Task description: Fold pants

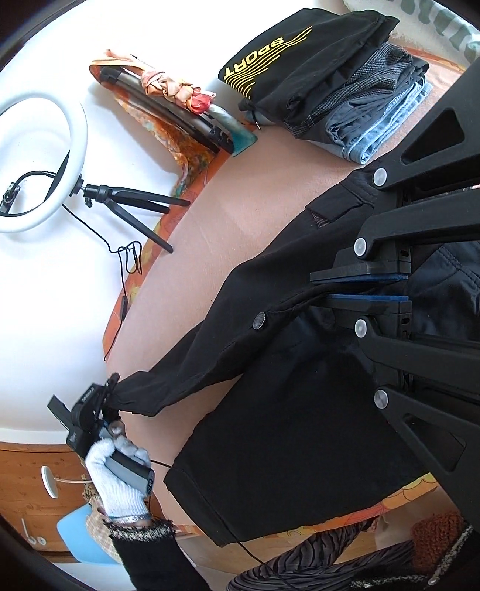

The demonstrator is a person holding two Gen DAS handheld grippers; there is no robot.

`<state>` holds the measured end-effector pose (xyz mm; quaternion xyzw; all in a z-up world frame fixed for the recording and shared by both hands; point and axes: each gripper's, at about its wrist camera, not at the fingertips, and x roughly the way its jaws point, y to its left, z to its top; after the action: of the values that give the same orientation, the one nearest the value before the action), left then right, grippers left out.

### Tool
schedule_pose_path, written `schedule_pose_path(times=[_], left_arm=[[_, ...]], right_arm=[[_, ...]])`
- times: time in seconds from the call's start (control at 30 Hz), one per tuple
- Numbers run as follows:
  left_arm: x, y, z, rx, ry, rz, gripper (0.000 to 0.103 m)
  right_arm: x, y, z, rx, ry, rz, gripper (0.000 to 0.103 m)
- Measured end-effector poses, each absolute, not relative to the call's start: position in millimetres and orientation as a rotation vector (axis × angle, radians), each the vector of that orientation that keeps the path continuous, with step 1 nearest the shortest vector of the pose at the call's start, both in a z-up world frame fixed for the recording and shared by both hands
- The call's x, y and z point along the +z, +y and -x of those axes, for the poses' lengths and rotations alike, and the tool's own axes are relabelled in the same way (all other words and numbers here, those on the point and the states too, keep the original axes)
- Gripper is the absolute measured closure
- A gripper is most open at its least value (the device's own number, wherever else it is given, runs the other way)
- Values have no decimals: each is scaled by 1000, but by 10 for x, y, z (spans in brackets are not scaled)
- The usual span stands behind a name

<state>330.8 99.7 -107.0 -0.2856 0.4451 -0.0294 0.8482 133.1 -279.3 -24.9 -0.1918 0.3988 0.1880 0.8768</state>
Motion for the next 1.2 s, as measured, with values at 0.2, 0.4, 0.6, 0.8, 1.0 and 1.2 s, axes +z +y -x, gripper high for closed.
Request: schedule_pose_path(times=[0.2, 0.4, 0.6, 0.8, 1.0, 1.2], left_arm=[[-889, 978, -3090, -85, 867, 532, 99], [-556, 987, -2704, -103, 784, 487, 100], [-369, 1037, -2166, -93, 727, 462, 100], [-438, 1080, -1518, -72, 692, 493, 100], [-771, 1089, -892, -51, 720, 509, 100], [-1158, 1157, -521, -43, 756, 583, 100]], right_arm=[[-164, -2772, -1248, 340, 795, 422, 101], [69, -2753, -1022, 316, 745, 426, 101], [180, -2655, -651, 335, 729, 462, 101], [93, -2563, -308, 365, 768, 512, 101], [-86, -2554, -16, 391, 819, 562, 101], [-431, -2549, 93, 407, 900, 585, 101]])
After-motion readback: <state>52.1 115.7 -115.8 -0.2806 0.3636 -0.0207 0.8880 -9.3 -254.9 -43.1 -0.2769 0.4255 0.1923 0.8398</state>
